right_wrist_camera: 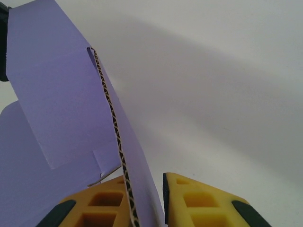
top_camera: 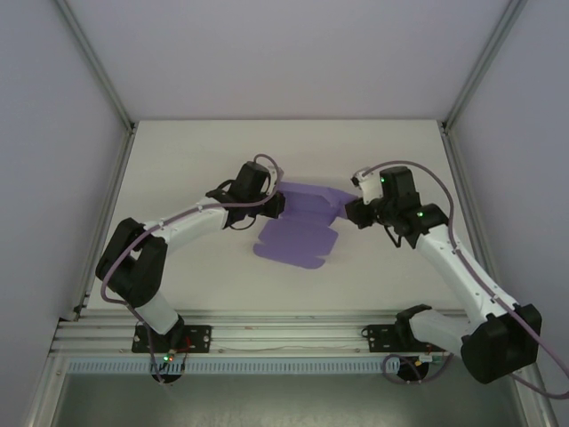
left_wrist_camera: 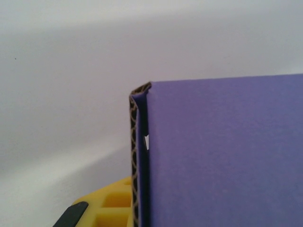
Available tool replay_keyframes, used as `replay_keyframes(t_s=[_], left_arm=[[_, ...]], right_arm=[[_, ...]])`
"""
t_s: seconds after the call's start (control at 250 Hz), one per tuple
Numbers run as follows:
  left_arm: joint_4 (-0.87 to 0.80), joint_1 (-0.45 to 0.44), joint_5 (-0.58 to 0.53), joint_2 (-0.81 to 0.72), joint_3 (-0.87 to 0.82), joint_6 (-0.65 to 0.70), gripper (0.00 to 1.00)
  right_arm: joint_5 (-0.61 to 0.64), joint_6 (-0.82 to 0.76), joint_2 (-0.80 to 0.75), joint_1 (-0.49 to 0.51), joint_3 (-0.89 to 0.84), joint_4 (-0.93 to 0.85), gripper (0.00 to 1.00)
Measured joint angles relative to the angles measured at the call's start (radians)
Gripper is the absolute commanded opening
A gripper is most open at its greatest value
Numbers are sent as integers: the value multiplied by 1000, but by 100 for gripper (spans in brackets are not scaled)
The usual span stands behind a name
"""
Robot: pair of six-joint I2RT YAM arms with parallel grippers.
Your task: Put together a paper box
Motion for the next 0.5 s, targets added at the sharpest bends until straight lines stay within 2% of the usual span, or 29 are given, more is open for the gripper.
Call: replay_keyframes(t_s=[0.328, 0.376, 0.5], left_arm=[[-27, 6, 0, 0, 1, 0, 0], [-27, 6, 0, 0, 1, 0, 0], [-27, 6, 5, 0, 2, 0, 0]], right_arm=[[-21, -5, 33, 0, 0, 5, 18], [-24, -7, 33, 0, 0, 6, 21], [-28, -14, 33, 0, 0, 6, 22]])
